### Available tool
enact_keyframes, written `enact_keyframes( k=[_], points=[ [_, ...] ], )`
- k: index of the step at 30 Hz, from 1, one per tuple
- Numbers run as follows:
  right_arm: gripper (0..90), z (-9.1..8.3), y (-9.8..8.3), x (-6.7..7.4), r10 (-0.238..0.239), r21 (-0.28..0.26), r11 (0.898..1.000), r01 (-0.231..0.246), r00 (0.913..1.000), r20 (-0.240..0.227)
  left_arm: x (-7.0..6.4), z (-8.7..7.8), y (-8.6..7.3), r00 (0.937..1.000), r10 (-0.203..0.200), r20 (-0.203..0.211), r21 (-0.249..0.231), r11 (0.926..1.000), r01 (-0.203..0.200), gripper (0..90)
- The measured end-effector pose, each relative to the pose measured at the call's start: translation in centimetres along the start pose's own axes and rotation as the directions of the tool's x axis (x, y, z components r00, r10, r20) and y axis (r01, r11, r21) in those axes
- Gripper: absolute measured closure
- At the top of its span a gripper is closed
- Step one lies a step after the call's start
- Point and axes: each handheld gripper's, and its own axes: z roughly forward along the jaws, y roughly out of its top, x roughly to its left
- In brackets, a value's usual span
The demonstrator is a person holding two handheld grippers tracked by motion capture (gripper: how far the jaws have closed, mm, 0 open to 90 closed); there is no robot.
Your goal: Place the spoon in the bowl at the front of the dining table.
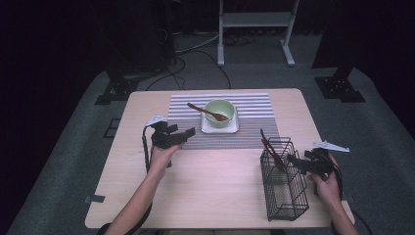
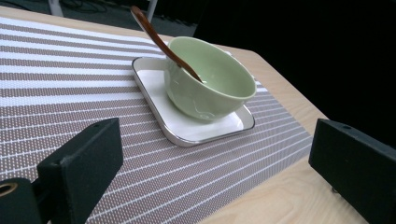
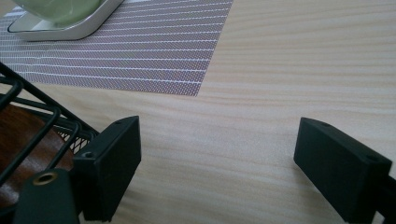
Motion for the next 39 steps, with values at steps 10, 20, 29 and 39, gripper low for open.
enact_keyframes(
  k=[10, 20, 29, 39],
  points=[
    [13.4, 0.0, 0.0, 0.0, -0.001, -0.001, 1.000, 0.001, 1.0000, 0.003, -0.3, -1.0, -0.5, 0.9998, 0.001, 0.021, -0.008, 1.0000, -0.001, 2.1],
    [13.4, 0.0, 0.0, 0.0, 0.002, 0.004, 1.000, -0.002, 1.0000, 0.001, -0.6, -1.9, -1.2, 0.9993, 0.013, 0.035, 0.001, 0.9999, -0.013, 2.1],
    [13.4, 0.0, 0.0, 0.0, 0.001, 0.004, 1.000, -0.001, 1.0000, 0.001, -1.2, -2.4, -1.7, 0.9982, 0.029, 0.053, 0.010, 0.9995, -0.029, 2.1],
    [13.4, 0.0, 0.0, 0.0, 0.001, 0.005, 1.000, -0.001, 1.0000, 0.001, -1.9, -3.1, -2.4, 0.9965, 0.038, 0.074, 0.014, 0.9991, -0.039, 2.1]
  ],
)
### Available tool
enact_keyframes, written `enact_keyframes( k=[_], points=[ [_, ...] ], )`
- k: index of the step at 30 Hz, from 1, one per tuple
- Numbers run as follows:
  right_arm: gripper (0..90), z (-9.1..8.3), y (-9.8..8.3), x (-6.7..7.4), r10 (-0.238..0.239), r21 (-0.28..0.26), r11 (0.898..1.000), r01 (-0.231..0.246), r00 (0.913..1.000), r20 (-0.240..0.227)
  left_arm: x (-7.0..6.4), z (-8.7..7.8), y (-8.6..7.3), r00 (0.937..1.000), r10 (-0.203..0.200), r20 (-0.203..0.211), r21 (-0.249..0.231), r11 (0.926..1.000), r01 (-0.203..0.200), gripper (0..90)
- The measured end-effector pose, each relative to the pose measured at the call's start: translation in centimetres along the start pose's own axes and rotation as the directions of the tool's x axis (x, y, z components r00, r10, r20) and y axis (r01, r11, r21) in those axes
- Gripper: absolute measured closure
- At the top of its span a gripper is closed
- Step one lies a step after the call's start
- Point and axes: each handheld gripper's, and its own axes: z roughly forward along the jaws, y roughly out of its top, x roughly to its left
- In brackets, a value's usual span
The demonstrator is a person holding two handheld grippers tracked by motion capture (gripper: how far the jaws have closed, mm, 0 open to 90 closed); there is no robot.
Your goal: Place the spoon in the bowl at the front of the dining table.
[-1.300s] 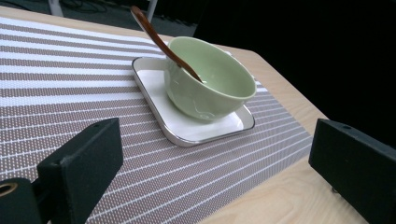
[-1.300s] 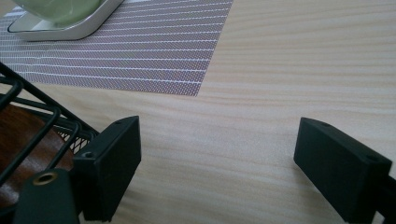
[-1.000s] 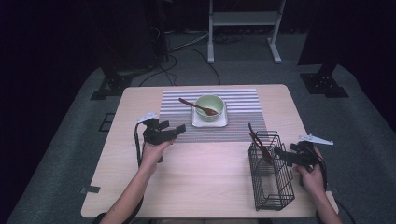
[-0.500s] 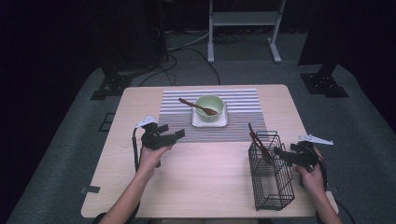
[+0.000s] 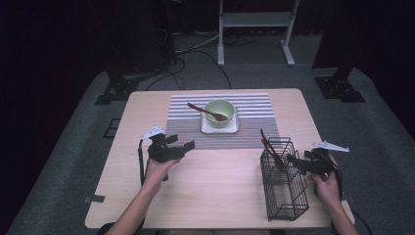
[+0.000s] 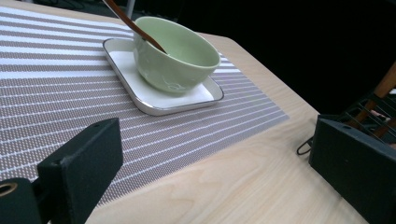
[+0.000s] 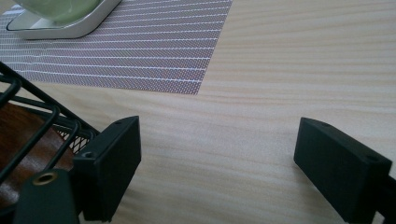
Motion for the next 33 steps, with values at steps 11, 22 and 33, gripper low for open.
enact_keyframes(
  k=[11, 22, 33],
  points=[
    [13.4, 0.0, 0.0, 0.0, -0.002, 0.001, 1.000, 0.002, 1.0000, 0.000, -0.2, -0.7, -0.7, 1.0000, -0.001, 0.006, 0.010, 1.0000, 0.001, 2.1],
    [13.4, 0.0, 0.0, 0.0, -0.004, 0.001, 1.000, 0.004, 1.0000, 0.001, -0.7, -1.2, -1.7, 0.9996, -0.003, 0.029, 0.018, 0.9998, 0.003, 2.1],
    [13.4, 0.0, 0.0, 0.0, -0.004, 0.000, 1.000, 0.004, 1.0000, 0.002, -0.8, -1.6, -2.6, 0.9993, -0.013, 0.037, 0.029, 0.9995, 0.011, 2.1]
  ],
)
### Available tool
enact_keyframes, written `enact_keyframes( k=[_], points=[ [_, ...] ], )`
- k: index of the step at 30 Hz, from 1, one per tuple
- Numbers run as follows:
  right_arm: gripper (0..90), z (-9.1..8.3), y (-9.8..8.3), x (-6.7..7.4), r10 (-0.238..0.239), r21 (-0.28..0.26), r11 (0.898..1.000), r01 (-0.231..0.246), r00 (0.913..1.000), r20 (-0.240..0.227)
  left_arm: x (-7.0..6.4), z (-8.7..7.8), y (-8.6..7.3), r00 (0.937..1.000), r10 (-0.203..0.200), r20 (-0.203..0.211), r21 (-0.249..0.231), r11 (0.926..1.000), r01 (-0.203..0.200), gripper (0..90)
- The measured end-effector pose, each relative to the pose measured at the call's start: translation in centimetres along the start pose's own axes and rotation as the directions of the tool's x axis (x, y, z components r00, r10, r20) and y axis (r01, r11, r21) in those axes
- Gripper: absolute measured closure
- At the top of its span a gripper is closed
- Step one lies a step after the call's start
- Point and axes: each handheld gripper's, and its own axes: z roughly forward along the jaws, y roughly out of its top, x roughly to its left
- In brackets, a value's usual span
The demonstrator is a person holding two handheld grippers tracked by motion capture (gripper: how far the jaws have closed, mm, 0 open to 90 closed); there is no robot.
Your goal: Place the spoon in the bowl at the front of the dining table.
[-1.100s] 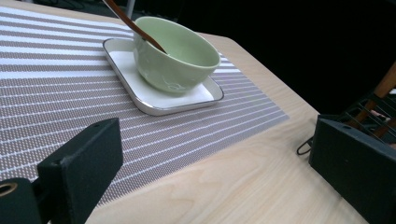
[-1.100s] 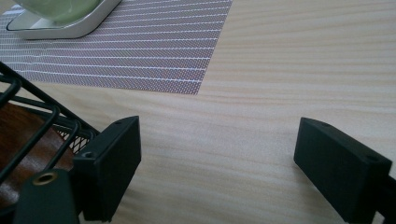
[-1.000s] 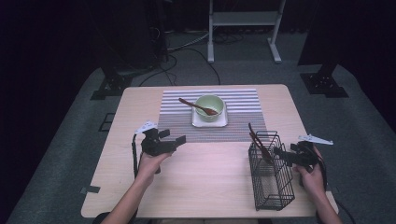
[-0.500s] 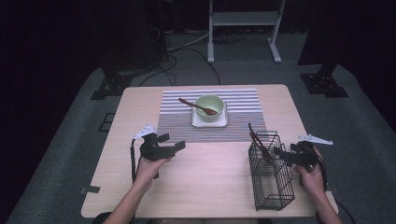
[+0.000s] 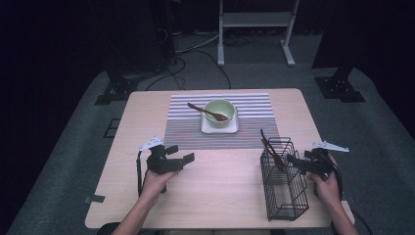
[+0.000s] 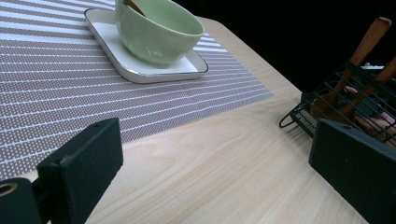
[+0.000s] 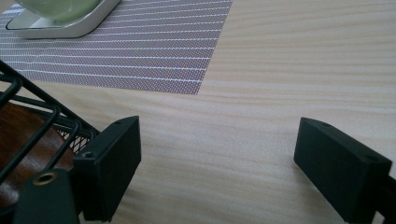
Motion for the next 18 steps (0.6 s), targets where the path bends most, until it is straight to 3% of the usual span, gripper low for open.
enact_keyframes(
  k=[18],
  points=[
    [13.4, 0.0, 0.0, 0.0, -0.003, 0.002, 1.000, 0.003, 1.0000, 0.001, -0.7, -0.7, -1.1, 1.0000, -0.009, 0.000, 0.023, 0.9997, 0.009, 2.1]
  ],
)
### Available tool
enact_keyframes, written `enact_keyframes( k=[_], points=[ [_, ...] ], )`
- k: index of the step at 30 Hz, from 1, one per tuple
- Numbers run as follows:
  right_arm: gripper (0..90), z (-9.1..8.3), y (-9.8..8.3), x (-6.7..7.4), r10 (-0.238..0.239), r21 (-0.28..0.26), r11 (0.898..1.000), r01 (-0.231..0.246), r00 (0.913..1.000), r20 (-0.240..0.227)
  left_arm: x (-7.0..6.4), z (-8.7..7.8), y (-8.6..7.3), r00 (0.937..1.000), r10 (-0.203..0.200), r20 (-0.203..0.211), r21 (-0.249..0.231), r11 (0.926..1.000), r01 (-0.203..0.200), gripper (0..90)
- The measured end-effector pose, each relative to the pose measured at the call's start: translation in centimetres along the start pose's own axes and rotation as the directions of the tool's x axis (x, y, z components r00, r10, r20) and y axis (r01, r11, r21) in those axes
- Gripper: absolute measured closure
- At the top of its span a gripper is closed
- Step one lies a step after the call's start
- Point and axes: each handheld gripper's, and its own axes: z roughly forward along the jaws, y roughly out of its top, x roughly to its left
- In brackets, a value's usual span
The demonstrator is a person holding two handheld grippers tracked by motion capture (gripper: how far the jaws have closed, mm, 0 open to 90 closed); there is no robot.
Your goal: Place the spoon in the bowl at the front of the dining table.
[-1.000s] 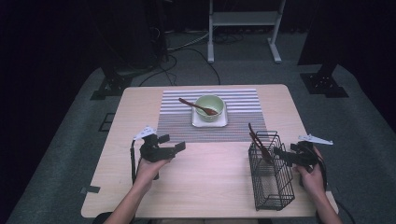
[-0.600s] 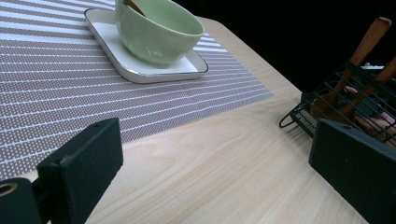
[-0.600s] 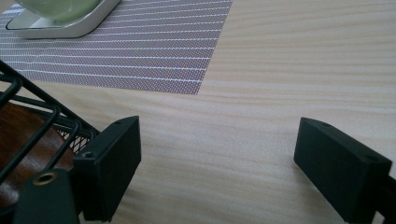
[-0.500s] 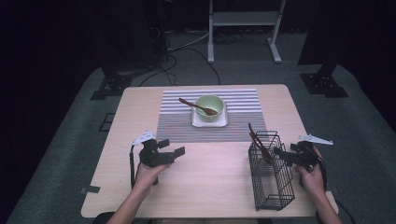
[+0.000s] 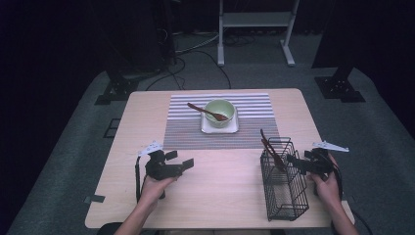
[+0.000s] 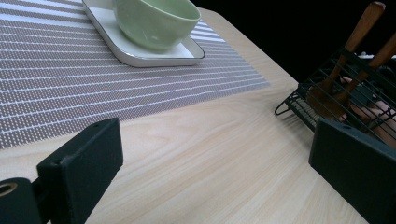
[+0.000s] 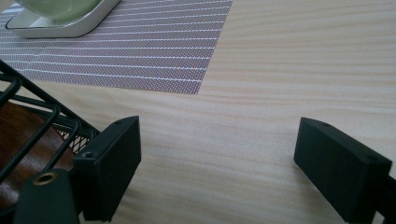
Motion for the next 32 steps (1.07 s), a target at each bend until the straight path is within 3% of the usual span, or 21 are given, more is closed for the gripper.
enact_keyframes(
  k=[7, 14, 22, 32],
  points=[
    [13.4, 0.0, 0.0, 0.0, -0.001, 0.000, 1.000, 0.001, 1.0000, 0.000, -0.4, -0.2, -0.3, 1.0000, 0.006, 0.004, 0.003, 1.0000, -0.006, 2.1],
    [13.4, 0.0, 0.0, 0.1, -0.001, 0.000, 1.000, 0.001, 1.0000, 0.002, 0.1, -0.9, -1.0, 0.9999, -0.017, -0.001, -0.005, 0.9998, 0.017, 2.1],
    [13.4, 0.0, 0.0, 0.0, 0.003, -0.004, 1.000, -0.003, 1.0000, 0.000, -0.1, -1.5, -1.7, 1.0000, 0.006, -0.005, 0.008, 0.9999, -0.006, 2.1],
    [13.4, -0.1, 0.0, -0.1, 0.012, -0.004, 1.000, -0.012, 0.9999, -0.002, -0.1, -1.9, -1.8, 0.9998, 0.017, 0.004, -0.028, 0.9995, -0.017, 2.1]
  ],
)
